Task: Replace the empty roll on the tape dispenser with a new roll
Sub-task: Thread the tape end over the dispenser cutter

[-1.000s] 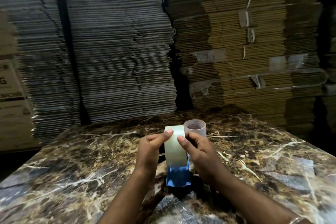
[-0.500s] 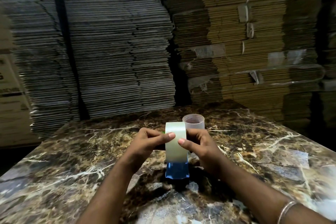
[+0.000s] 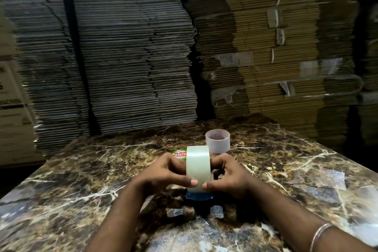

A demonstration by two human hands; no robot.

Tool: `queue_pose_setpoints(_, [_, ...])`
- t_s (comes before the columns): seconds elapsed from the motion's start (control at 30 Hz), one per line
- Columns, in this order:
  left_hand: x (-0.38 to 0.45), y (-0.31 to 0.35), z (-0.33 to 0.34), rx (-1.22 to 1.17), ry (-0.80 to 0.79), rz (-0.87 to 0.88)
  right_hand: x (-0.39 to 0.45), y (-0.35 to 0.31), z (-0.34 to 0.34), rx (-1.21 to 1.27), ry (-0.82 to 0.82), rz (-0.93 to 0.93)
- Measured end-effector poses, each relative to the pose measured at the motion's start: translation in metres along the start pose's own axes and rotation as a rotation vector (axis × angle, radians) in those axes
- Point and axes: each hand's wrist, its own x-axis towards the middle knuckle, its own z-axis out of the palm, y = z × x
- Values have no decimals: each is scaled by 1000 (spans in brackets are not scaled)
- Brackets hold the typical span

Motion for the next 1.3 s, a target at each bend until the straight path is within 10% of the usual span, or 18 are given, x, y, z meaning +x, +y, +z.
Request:
queue_pose_setpoints(1.07, [14,-11,1,-390,241,-154,-2,-8,19,-464,110,-370])
queue_pose_setpoints(1.3, [14,-21,5,-640,436,-174,-3,-15,7,-295,666,-272])
